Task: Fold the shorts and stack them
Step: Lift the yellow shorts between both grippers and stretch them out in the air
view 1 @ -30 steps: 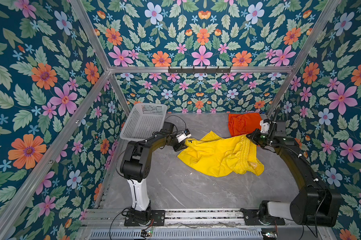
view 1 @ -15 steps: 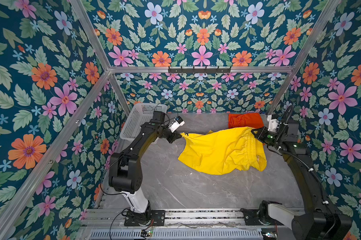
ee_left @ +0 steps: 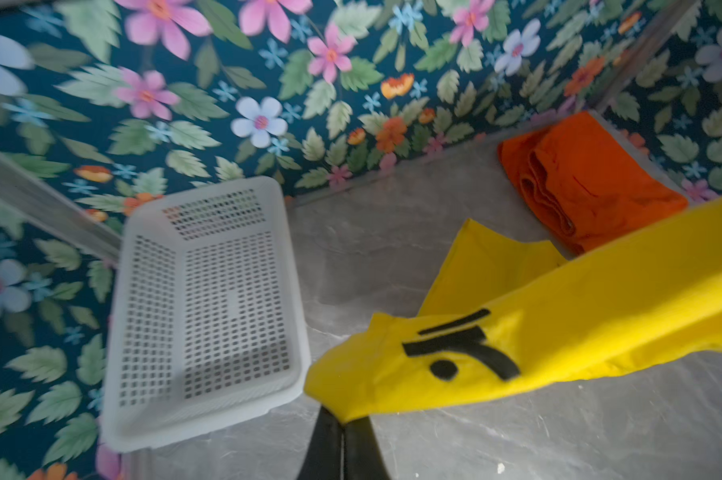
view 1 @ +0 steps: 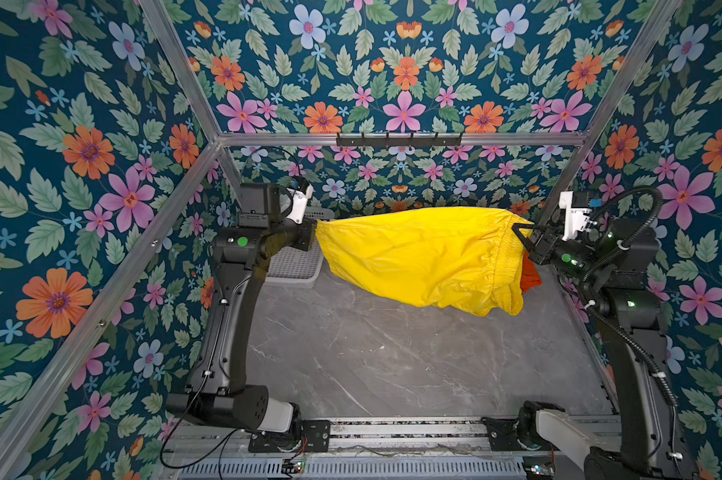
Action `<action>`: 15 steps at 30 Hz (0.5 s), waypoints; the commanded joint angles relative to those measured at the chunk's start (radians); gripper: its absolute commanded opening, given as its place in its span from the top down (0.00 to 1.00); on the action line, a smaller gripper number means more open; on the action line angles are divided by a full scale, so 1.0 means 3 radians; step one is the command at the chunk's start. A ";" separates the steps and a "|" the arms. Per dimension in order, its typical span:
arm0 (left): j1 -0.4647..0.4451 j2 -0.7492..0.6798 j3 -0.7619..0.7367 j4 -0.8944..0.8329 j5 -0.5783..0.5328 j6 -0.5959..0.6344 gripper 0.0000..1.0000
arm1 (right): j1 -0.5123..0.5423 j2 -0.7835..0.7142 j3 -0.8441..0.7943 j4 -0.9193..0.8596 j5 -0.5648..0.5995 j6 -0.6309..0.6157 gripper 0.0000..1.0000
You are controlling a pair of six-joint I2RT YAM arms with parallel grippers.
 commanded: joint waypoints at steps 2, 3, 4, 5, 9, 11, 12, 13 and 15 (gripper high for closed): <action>0.0003 -0.0298 0.0182 -0.0177 -0.0484 -0.0176 1.00 | -0.0002 -0.0313 0.0092 0.0185 -0.0474 -0.0108 1.00; 0.0006 -0.0366 0.0212 -0.0176 -0.0531 -0.0182 1.00 | -0.0002 -0.0380 0.0140 0.0139 -0.0524 -0.0108 1.00; 0.0003 -0.0418 0.0243 -0.0184 -0.0575 -0.0184 1.00 | -0.0003 -0.0434 0.0190 0.0095 -0.0580 -0.0108 1.00; 0.0006 -0.0469 0.0291 -0.0207 -0.0627 -0.0176 1.00 | -0.0002 -0.0486 0.0262 0.0022 -0.0629 -0.0100 1.00; 0.0004 -0.0557 0.0521 -0.0345 -0.0721 -0.0126 1.00 | -0.0003 -0.0579 0.0585 -0.0193 -0.0767 0.0011 1.00; 0.0003 -0.0579 0.0557 -0.0356 -0.0760 -0.0110 1.00 | -0.0003 -0.0590 0.0671 -0.0193 -0.0737 0.0118 1.00; 0.0003 -0.0575 0.0559 -0.0347 -0.0779 -0.0102 1.00 | -0.0001 -0.0575 0.0698 -0.0193 -0.0719 0.0180 1.00; 0.0006 -0.0558 0.0557 -0.0341 -0.0796 -0.0096 1.00 | 0.0001 -0.0544 0.0721 -0.0208 -0.0689 0.0226 1.00; 0.0006 -0.0474 0.0553 -0.0334 -0.0771 -0.0104 1.00 | -0.0003 -0.0414 0.0735 -0.0231 -0.0618 0.0318 1.00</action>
